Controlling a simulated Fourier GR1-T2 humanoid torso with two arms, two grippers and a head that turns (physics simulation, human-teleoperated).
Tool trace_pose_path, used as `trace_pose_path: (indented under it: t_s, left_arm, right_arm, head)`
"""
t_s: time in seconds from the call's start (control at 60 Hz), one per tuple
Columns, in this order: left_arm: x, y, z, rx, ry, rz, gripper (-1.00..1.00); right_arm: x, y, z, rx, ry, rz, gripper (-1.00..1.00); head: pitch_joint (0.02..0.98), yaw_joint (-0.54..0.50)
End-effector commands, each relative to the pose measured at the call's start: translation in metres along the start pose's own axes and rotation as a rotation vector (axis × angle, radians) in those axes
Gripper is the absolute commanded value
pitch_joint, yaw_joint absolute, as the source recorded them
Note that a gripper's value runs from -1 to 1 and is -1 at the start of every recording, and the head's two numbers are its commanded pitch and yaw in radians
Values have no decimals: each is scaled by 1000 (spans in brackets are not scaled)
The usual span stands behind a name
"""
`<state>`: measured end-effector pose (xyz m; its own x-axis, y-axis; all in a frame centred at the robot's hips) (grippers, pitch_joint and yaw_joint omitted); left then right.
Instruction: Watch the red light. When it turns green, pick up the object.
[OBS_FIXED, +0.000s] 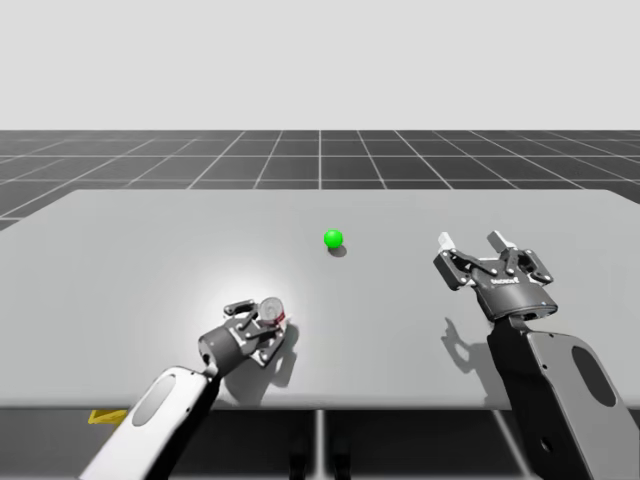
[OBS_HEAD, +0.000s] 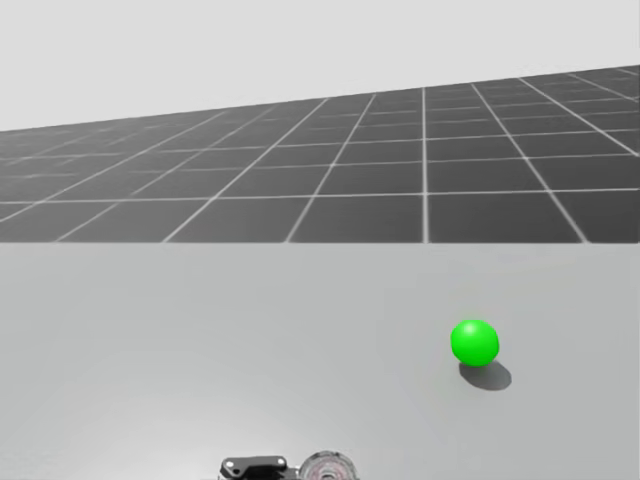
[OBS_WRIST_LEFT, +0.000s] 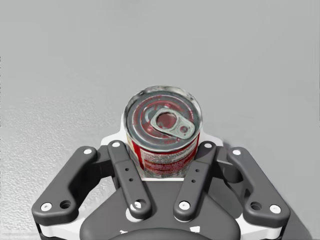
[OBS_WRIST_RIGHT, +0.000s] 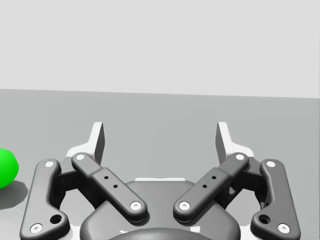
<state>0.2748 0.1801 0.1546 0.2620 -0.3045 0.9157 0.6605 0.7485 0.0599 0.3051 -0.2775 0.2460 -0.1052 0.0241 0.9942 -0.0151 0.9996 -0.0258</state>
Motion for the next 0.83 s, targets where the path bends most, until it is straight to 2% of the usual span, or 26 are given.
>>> trace_pose_path:
  t_s: [0.017,0.083,0.217,0.3,0.383,0.467,0.533,0.583,0.617,0.7,0.783,0.833]
  left_arm:
    - [11,-7,8,-94,5,-56,1000]
    - [22,-4,12,-75,-3,-91,1000]
    - [54,4,22,-44,-53,-134,1000]
    - [69,7,25,-6,-75,-155,1000]
    - [82,10,27,23,-101,-155,1000]
    - [99,12,30,65,-143,-169,1000]
    - [114,11,32,119,-187,-210,1000]
    - [120,10,33,140,-208,-219,1000]
    - [128,9,34,175,-237,-239,1000]
    - [144,8,37,213,-289,-254,1000]
    - [165,8,43,255,-351,-248,1000]
    - [170,9,45,263,-365,-246,1000]
  right_arm:
    - [-1,0,-1,0,2,1,-1000]
    - [-1,0,-1,1,3,1,-1000]
    - [-1,-1,-2,0,3,0,-1000]
    - [-1,-1,-2,-1,2,3,-1000]
    - [-1,-1,-2,-4,0,9,-1000]
    - [-2,-1,-2,-5,3,10,-1000]
    - [-2,-2,-2,-7,4,9,-1000]
    - [-2,-2,-2,-7,4,10,-1000]
    - [-2,-2,-2,-7,4,11,-1000]
    - [-3,-2,-2,-7,4,15,-1000]
    - [-3,-3,-3,-8,4,18,-1000]
    - [-3,-3,-2,-8,4,18,-1000]
  head:
    - [445,223]
    - [446,226]
    - [445,229]
    - [442,230]
    - [440,231]
    - [439,229]
    - [439,227]
    - [438,226]
    - [438,226]
    - [440,226]
    - [440,226]
    - [440,226]
